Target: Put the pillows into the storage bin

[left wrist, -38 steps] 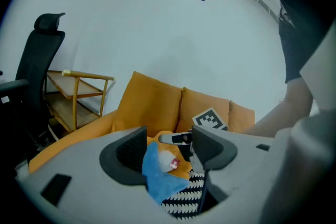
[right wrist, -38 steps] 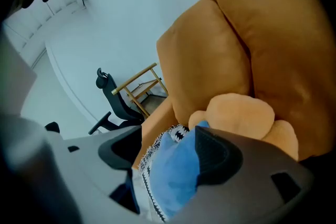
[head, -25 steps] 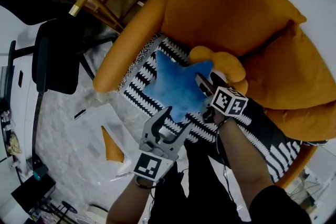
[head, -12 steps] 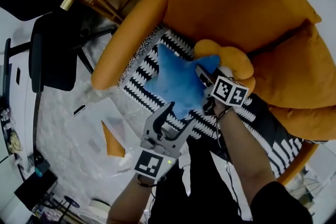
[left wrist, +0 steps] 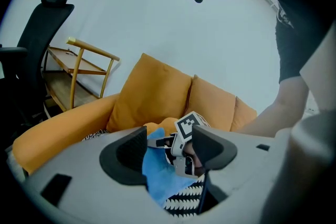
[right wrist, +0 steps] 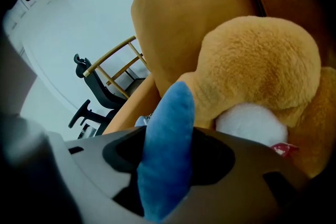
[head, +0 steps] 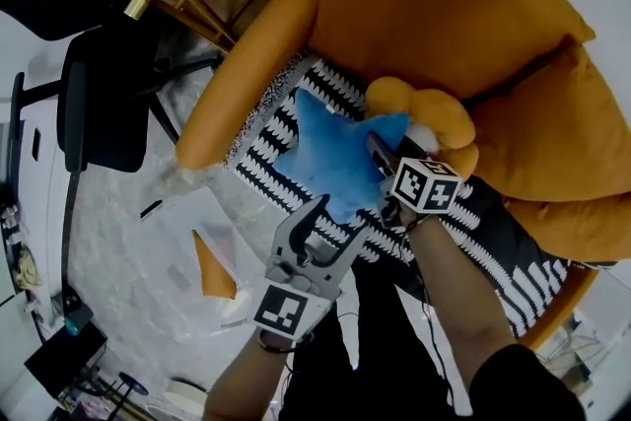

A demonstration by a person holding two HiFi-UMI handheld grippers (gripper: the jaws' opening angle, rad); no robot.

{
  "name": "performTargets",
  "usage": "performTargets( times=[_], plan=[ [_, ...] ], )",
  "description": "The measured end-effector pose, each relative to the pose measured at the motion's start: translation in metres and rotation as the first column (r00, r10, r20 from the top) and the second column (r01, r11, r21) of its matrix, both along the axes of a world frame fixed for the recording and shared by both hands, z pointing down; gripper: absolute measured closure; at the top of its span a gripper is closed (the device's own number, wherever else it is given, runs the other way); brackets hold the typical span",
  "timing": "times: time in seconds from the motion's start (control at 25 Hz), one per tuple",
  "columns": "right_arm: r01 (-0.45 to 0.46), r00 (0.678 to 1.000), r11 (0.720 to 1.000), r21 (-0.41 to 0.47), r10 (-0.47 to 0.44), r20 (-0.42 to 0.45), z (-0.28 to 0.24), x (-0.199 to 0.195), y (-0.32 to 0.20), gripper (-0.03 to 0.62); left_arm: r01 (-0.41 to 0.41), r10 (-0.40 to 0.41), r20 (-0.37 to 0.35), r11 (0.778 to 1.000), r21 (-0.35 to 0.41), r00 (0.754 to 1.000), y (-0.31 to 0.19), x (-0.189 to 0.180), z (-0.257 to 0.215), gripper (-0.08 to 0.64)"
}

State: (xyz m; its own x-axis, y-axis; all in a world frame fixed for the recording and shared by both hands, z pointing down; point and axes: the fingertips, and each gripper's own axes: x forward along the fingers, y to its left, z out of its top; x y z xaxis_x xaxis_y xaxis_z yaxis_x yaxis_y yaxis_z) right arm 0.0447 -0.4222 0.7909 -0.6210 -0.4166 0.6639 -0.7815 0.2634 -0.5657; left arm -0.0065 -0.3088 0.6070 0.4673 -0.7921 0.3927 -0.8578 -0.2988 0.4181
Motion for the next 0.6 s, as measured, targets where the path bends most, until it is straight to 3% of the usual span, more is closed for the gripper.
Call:
performTargets(
  times=[0.44,0.6],
  plan=[
    [0.067,0.998,0.996,0.056,-0.067,-0.009,-0.030,-0.016,0.023,0.382,0.061,-0.061,-0.004,0.997,0.054,0.998,0.024,-0.016,-0.024,0.305],
    [0.131,0.991,0.984,0.121,-0.127,-0.040,-0.059,-0.029,0.038,0.396,0.080,-0.080,-0.004,0.994,0.077,0.997,0.040,-0.025,-0.044,0.305]
  ],
)
